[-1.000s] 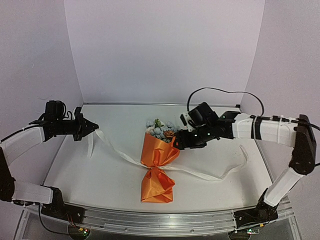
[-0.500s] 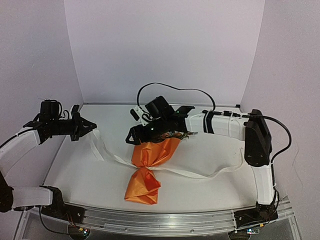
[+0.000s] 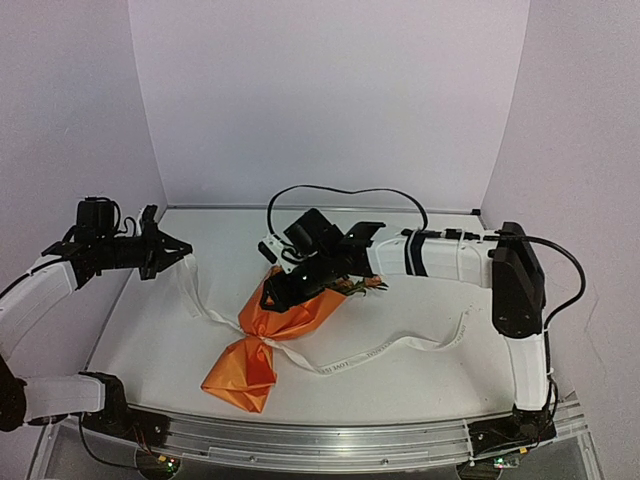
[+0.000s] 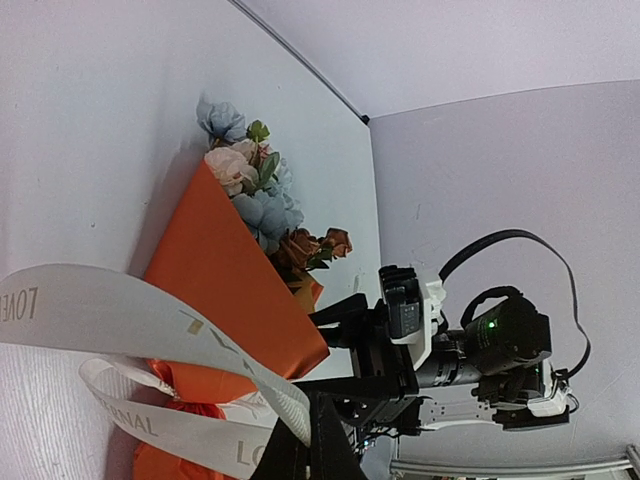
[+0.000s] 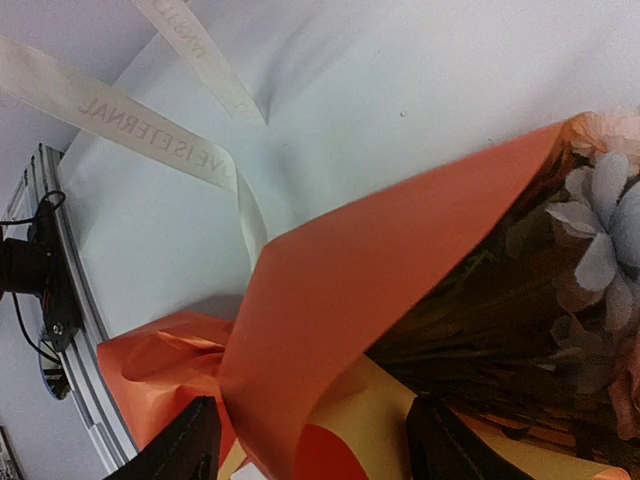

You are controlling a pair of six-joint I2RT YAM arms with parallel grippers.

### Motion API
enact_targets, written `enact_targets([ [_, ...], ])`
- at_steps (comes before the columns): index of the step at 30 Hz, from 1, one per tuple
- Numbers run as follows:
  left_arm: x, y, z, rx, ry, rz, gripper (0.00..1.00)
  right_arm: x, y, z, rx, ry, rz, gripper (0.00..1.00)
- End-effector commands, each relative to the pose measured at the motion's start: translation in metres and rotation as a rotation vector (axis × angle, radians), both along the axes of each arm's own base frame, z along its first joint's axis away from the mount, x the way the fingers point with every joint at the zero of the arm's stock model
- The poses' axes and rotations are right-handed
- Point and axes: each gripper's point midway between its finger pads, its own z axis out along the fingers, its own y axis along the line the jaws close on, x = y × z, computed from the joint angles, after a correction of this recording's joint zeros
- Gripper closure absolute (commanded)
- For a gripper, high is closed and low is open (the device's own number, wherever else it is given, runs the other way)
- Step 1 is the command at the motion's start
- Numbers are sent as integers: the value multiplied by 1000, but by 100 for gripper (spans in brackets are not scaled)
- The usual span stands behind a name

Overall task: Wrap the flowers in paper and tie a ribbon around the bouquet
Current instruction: Move the folded bouquet to the center of the board.

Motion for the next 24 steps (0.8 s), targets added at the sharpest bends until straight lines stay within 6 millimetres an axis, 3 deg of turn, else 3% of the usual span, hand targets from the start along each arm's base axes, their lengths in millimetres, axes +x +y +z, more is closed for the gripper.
enact_targets([
  [1,0,-3,-9,0,9,-12,100,-10,-17,16,-16,25,3,55],
  [2,-1,-3,-10,-4,13,-11,100,-11,-19,13,-21,34,3,63],
  [5,-2,-4,-12,-6,19,-12,100,-8,-29,13,-32,45,-6,99],
  [10,-4,-10,-11,-12,27,-29,100,-4,-62,23,-50,55,45,100],
  [14,-6,-19,-9,-16,28,-55,100,-10,-100,30,-109,76,122,100],
  [20,-7,-45,-18,-15,56,-119,100,-15,-126,26,-186,54,189,100],
  [21,-8,-51,-20,-13,61,-131,100,-16,-127,25,-193,54,192,99],
  [24,-10,-67,-22,-6,66,-166,100,-17,-130,29,-194,56,180,82],
])
